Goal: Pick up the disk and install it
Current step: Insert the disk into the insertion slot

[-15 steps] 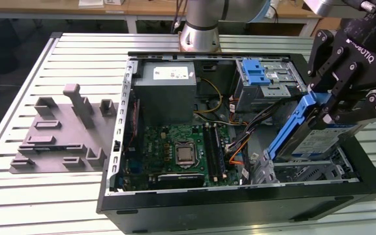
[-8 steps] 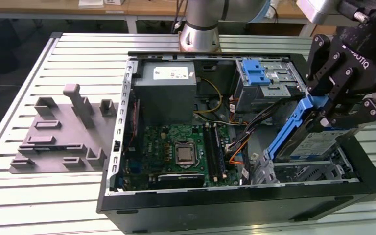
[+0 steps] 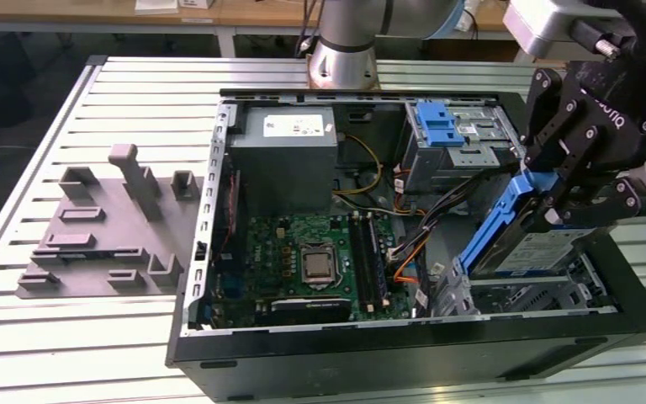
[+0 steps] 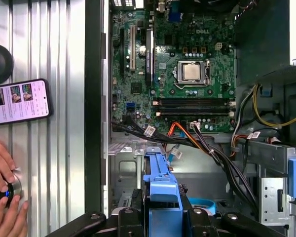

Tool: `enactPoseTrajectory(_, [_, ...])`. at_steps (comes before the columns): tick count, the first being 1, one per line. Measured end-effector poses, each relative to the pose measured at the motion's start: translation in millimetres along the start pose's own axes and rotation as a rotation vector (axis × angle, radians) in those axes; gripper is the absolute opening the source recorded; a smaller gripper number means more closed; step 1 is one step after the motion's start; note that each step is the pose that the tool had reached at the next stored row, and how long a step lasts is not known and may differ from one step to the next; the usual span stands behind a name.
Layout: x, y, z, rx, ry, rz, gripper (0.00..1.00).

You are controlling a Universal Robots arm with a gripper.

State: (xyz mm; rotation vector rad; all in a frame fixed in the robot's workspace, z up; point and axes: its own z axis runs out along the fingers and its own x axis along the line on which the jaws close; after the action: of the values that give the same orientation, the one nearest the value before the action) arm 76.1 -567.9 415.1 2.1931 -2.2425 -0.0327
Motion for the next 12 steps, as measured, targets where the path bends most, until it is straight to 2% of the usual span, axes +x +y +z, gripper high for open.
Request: enactPoseTrajectory(12, [0.3, -0.2, 11.4, 0.0, 0.0, 0.0, 0.36])
